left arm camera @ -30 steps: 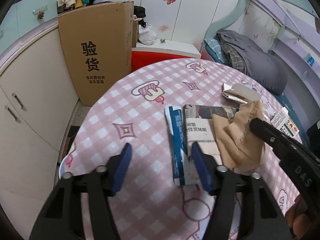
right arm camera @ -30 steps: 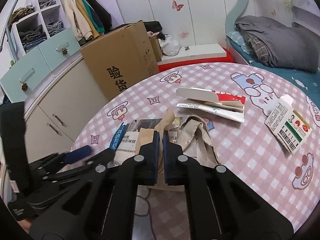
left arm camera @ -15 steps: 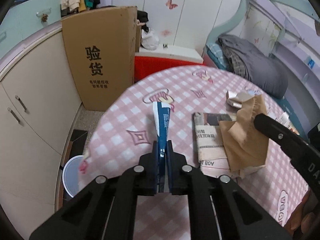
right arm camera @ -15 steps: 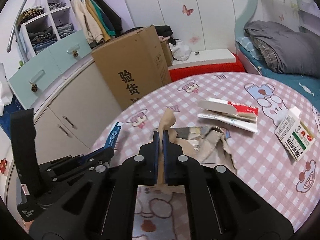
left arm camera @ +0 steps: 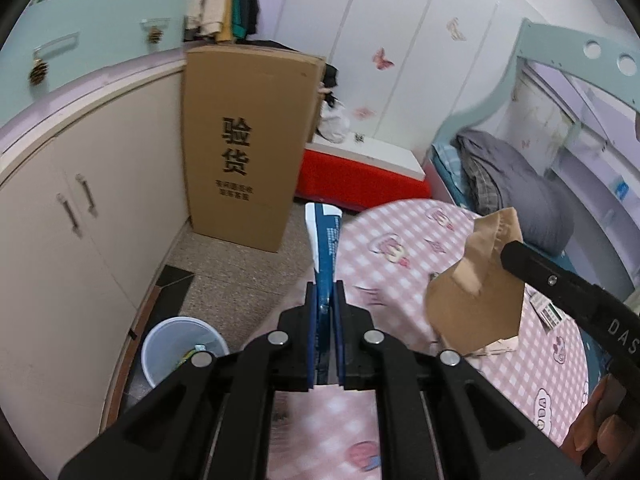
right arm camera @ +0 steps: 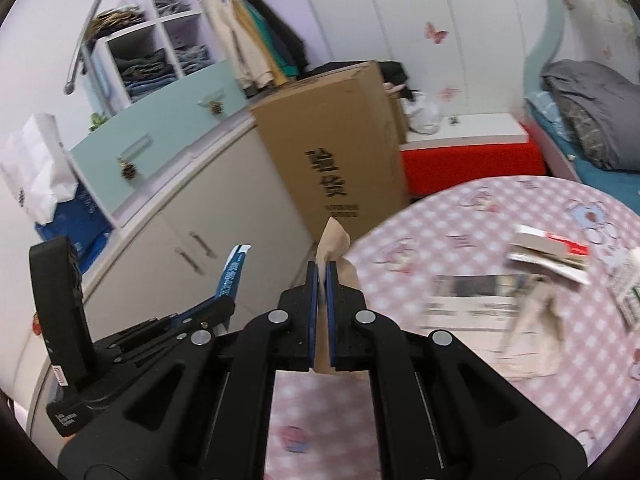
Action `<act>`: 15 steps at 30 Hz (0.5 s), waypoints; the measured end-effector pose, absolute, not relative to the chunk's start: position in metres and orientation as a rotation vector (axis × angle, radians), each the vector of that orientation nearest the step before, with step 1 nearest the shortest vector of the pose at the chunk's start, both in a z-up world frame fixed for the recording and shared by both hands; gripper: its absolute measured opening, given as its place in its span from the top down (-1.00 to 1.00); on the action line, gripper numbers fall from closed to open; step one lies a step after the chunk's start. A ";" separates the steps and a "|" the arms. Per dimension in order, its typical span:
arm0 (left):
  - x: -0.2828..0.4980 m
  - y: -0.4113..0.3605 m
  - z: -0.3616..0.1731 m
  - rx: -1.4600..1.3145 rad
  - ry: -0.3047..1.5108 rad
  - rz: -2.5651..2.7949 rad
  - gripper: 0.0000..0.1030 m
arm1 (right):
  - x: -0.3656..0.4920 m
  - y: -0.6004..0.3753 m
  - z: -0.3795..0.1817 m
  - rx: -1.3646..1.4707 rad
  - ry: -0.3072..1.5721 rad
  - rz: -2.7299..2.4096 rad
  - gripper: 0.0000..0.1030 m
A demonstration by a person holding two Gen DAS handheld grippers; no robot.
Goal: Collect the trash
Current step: 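Grasp the blue pen with the left gripper while the right lifts the cloth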
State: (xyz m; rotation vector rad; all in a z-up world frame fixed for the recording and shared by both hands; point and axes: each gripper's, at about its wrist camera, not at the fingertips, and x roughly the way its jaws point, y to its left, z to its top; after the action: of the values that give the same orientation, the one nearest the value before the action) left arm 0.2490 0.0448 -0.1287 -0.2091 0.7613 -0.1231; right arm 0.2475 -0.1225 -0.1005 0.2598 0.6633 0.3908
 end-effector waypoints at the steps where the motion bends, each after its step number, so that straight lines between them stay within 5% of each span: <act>1: 0.247 0.056 -0.128 -0.221 0.756 -0.110 0.86 | 0.249 -0.115 -0.100 0.257 0.666 0.403 0.92; 13: 0.250 0.141 -0.173 -0.292 0.831 -0.033 0.86 | 0.275 -0.010 -0.147 0.032 0.783 0.357 0.87; 14: 0.251 0.141 -0.178 -0.296 0.840 -0.036 0.86 | 0.275 -0.012 -0.153 0.013 0.796 0.335 0.74; 15: 0.254 0.141 -0.184 -0.302 0.854 -0.045 0.86 | 0.276 -0.015 -0.161 0.011 0.815 0.322 0.39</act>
State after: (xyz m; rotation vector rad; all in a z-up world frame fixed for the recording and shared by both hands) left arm 0.2542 0.1410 -0.1836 -0.3022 0.8535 -0.0447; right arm 0.2756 -0.0153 -0.1608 0.0110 0.8151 0.3225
